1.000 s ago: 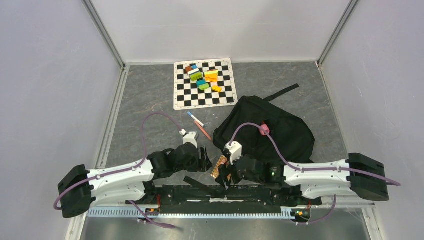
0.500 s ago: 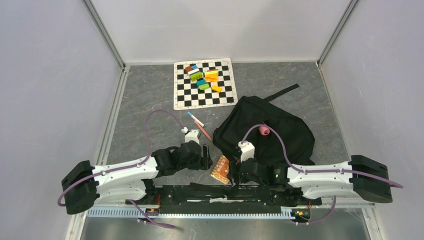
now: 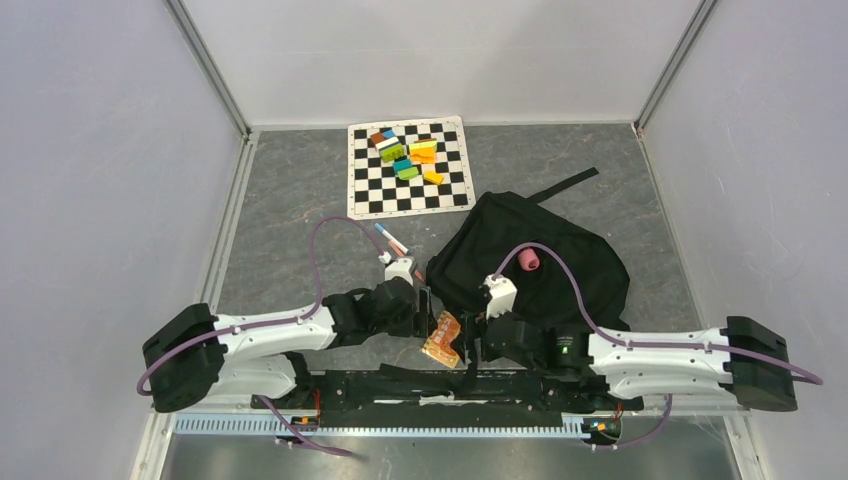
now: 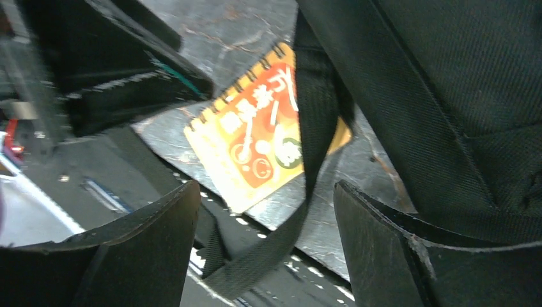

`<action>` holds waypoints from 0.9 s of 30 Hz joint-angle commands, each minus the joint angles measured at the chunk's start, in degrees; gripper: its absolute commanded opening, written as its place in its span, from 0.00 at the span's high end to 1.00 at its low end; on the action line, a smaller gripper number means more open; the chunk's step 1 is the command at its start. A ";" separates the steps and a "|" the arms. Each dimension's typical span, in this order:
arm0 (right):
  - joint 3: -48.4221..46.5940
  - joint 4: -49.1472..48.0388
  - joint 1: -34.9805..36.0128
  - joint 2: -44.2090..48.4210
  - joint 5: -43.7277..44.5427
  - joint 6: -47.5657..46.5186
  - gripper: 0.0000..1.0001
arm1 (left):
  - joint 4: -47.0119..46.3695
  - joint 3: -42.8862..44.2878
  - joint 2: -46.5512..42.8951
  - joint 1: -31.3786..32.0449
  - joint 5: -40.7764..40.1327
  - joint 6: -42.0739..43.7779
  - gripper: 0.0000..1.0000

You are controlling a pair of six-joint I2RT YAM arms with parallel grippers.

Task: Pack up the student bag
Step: Pick up the stationery from the center of the board.

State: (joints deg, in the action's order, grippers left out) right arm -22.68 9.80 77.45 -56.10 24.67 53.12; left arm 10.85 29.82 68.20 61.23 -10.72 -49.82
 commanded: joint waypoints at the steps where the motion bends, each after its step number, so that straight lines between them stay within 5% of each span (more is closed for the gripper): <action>1: -2.56 -3.33 0.51 3.24 -0.54 1.78 0.19 | -1.70 1.55 -1.08 -0.14 -0.88 -0.04 0.20; 12: 4.97 -19.04 0.50 -2.16 -6.52 11.18 0.18 | 4.20 -1.02 -7.97 -0.33 -4.84 -2.58 0.13; 18: 4.87 -13.11 0.51 -5.11 -4.26 16.53 0.16 | 4.89 -3.21 -11.17 -0.37 -4.70 -2.49 0.00; 27: 7.66 -13.72 0.19 -6.13 0.47 20.59 0.19 | -4.38 -6.98 -11.69 -0.35 0.09 0.34 0.00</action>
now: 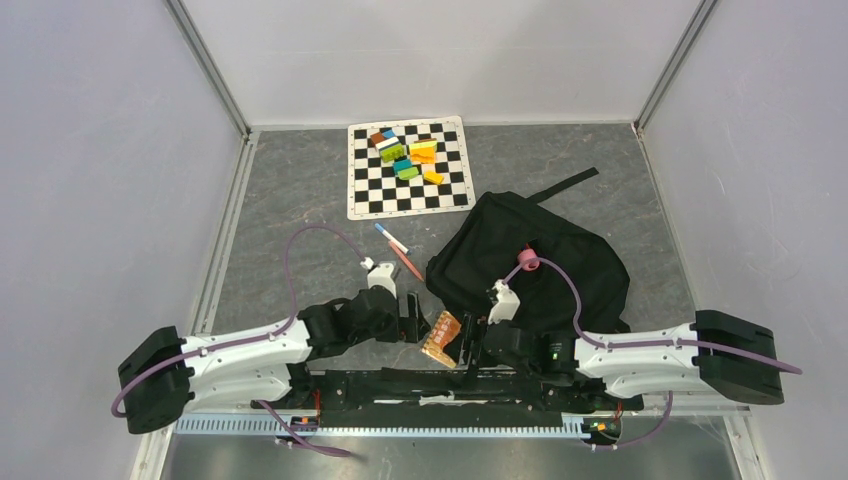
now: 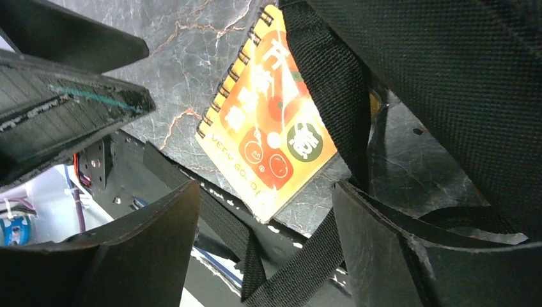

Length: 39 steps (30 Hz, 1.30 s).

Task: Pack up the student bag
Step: Pick up the stationery from the center of the board.

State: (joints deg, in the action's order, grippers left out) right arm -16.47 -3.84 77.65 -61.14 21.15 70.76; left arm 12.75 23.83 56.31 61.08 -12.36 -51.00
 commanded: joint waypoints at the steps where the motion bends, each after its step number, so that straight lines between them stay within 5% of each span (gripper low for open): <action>1: 1.42 -0.71 -0.32 -1.47 4.18 2.57 0.20 | -7.55 -1.30 0.72 -0.23 2.50 1.41 0.00; 8: -1.17 -3.28 -3.58 -6.43 5.02 -2.55 0.27 | -12.49 -2.61 3.31 -1.94 5.11 -1.96 0.02; 20: -2.40 -12.17 -7.60 -15.08 -2.77 -7.16 0.37 | -19.10 -6.59 9.82 -7.99 10.81 -8.37 0.24; 31: -3.25 -15.41 -7.60 -20.47 -8.04 -7.70 0.38 | -40.60 -10.32 19.36 -8.02 20.43 -16.33 0.35; 39: -3.42 -16.10 -7.69 -21.91 -8.77 -7.63 0.38 | -32.06 -6.87 9.40 -7.91 17.24 -15.66 0.42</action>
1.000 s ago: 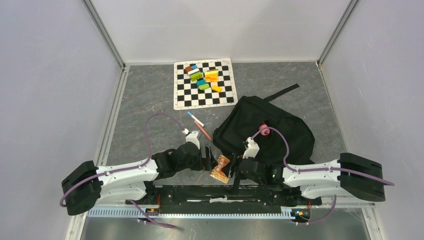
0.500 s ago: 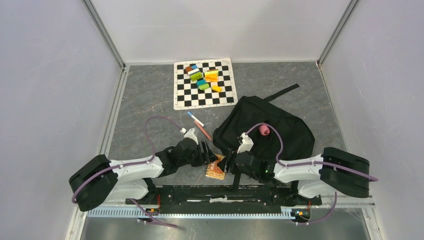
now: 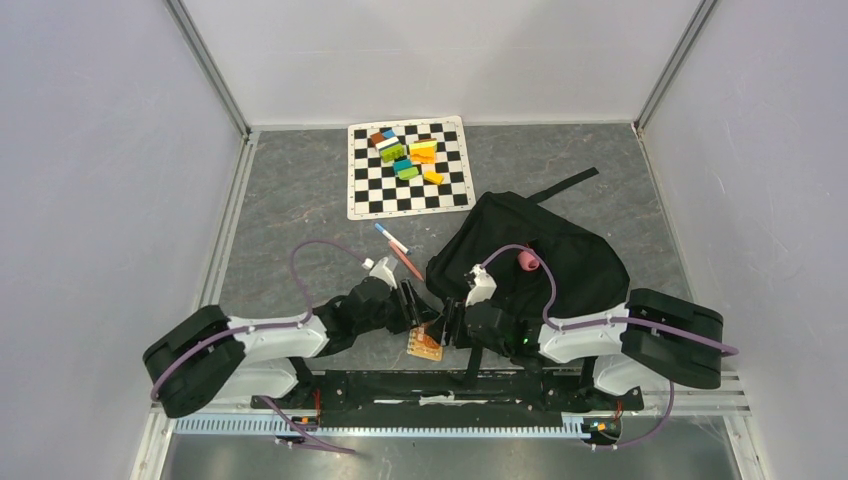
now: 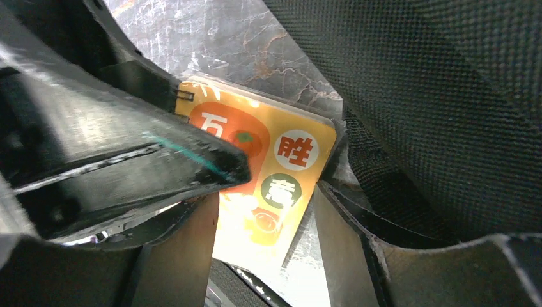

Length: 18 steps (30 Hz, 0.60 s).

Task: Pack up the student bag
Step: Pick up the stationery from the center of the board.

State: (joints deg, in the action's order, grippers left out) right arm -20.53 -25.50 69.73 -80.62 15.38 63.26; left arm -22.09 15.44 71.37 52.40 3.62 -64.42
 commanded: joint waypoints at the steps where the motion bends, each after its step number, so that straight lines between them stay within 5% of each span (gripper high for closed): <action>1: 0.67 5.55 0.20 -2.50 -3.03 -0.09 0.38 | 4.11 1.52 -6.73 0.77 0.81 -2.23 0.44; 13: 0.87 5.88 0.18 -0.33 -2.51 -1.83 0.37 | 19.11 2.62 -9.31 0.73 -1.10 2.46 0.86; 18: 1.22 9.52 0.14 9.33 0.90 -10.14 0.25 | 30.45 7.51 -17.77 0.69 -7.75 10.44 0.93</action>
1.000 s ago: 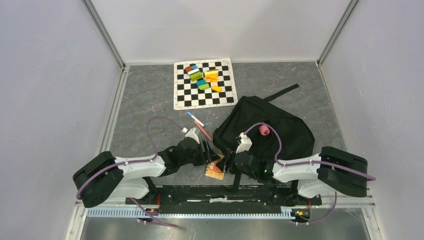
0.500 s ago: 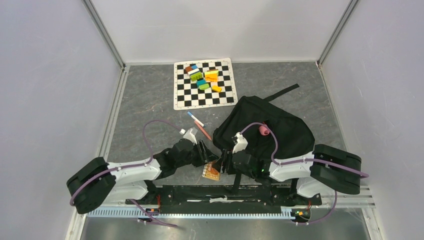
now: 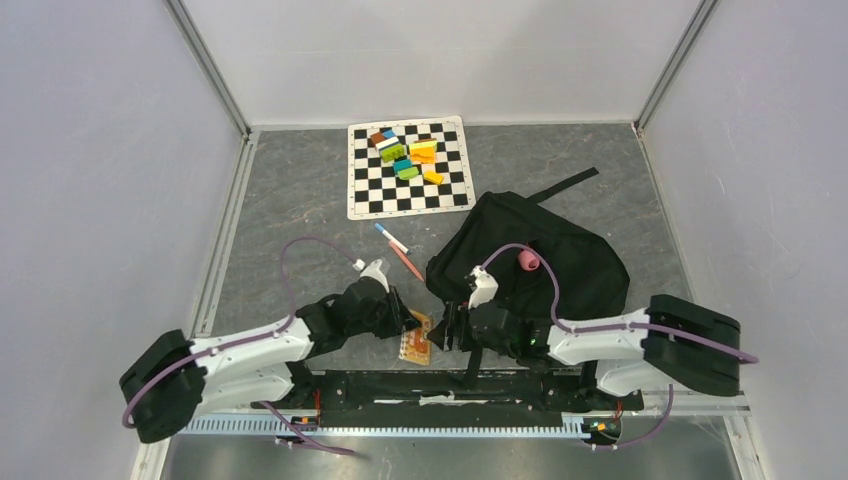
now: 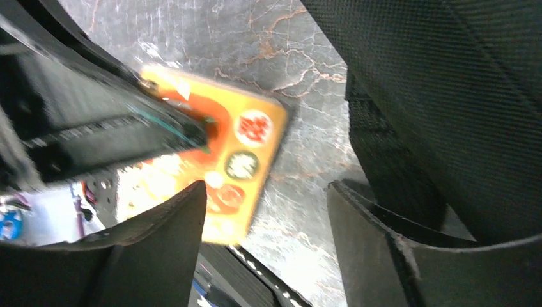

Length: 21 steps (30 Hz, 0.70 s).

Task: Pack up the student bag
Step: Pick up the stationery from the center of the board, then place the stationery in the student bag.

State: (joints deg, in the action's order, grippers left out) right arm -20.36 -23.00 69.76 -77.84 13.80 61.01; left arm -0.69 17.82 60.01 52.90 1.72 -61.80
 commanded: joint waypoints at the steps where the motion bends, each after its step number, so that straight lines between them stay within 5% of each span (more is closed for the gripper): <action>1: 0.74 8.19 -0.01 8.54 2.77 -10.38 0.19 | 10.61 6.07 -8.61 0.18 -6.71 9.58 0.94; 5: -2.05 16.73 -6.25 15.86 -4.84 -20.92 0.02 | 14.94 9.58 -13.80 -0.17 -3.15 17.59 0.95; 12: -11.45 22.81 -15.34 23.41 -31.00 -43.72 0.02 | 14.47 14.66 -15.13 -0.24 17.99 26.68 0.97; 21: -17.52 26.01 -17.63 21.16 -55.53 -47.22 0.03 | 8.46 16.83 -15.54 -0.17 35.67 27.64 0.97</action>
State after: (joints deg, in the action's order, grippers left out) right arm -36.16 1.43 52.25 -55.40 -27.09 17.34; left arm 12.25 31.44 44.93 52.80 27.38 -37.41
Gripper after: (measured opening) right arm 0.978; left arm 0.240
